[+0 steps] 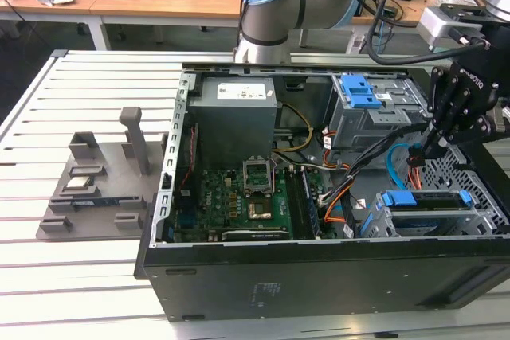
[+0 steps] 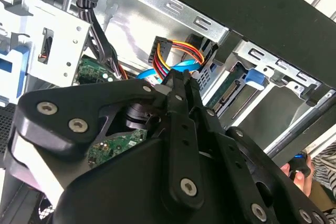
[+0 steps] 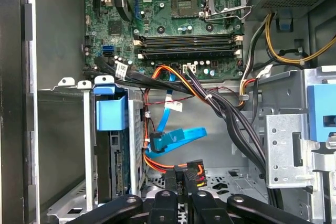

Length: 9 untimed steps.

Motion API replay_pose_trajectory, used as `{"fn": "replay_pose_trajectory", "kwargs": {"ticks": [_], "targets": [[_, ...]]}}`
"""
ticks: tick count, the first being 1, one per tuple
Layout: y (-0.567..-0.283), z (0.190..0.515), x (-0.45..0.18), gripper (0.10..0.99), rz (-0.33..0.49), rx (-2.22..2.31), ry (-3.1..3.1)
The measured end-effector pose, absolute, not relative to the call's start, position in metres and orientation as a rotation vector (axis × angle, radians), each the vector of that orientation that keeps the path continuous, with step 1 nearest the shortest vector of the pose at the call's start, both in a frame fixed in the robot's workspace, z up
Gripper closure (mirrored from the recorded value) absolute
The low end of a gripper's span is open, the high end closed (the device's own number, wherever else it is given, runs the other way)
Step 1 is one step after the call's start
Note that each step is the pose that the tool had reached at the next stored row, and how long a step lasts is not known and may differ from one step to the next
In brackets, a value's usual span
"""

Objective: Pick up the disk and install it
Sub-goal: 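Insert the first disk wire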

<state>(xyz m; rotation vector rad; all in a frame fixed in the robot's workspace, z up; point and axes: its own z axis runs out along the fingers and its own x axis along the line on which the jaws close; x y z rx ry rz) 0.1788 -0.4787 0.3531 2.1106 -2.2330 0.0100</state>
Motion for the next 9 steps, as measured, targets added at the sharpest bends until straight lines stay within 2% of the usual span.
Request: {"fn": "replay_pose_trajectory", "kwargs": {"ticks": [9], "targets": [[-0.4873,0.3531,0.1789,0.918,0.013,2.109,-2.232]]}}
